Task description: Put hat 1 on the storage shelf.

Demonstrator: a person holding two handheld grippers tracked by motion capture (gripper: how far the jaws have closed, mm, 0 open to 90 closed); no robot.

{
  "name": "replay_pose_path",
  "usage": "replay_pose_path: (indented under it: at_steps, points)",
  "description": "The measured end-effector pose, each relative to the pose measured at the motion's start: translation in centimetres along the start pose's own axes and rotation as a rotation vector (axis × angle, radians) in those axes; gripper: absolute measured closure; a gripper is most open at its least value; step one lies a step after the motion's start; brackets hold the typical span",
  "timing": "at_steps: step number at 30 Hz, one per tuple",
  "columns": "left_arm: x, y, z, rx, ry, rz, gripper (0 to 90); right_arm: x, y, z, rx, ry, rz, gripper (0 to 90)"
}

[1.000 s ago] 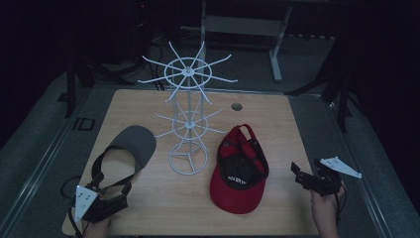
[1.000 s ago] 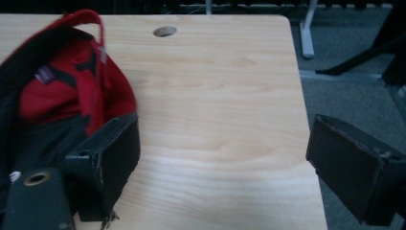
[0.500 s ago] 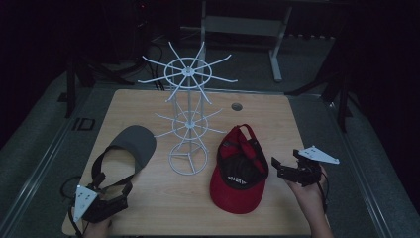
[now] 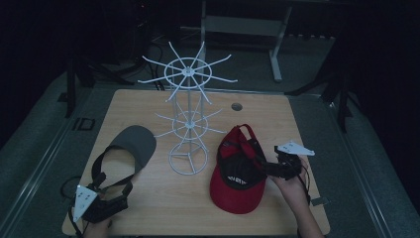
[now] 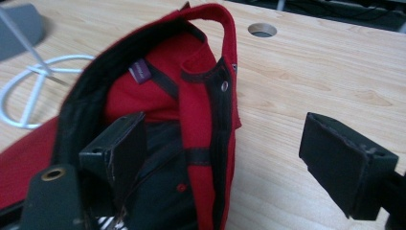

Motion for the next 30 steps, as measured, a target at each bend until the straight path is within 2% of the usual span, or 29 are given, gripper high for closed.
replay_pose_path:
  at_steps: [6,12,22,26,30]
  points:
    - [0.0,0.1,0.0,0.006,0.004,0.002,1.9,-1.7,0.4,0.3,0.016,0.025,-0.011,18.5]
    - [-0.1,0.2,0.1,0.013,0.007,0.003,1.9,-2.9,1.2,1.0,0.052,0.06,-0.018,18.8]
    - [0.1,0.4,0.2,0.023,0.009,0.0,1.9,-5.4,1.8,2.4,0.138,0.16,0.032,24.7]
    - [0.3,0.4,0.1,0.025,0.003,0.0,1.9,-6.0,1.6,2.8,0.156,0.187,0.07,34.8]
    - [0.2,0.3,0.1,0.023,0.004,0.002,1.9,-6.2,1.5,3.2,0.153,0.198,0.072,55.1]
Point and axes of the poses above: each handheld gripper's, and its own axes: x roughly backward along the jaws, z roughly out of its underside, y roughly to its left, the point moved 6 cm from there along -x, roughly forward along the jaws, and after that the axes turned 3 degrees about x, right-handed, at the moved point
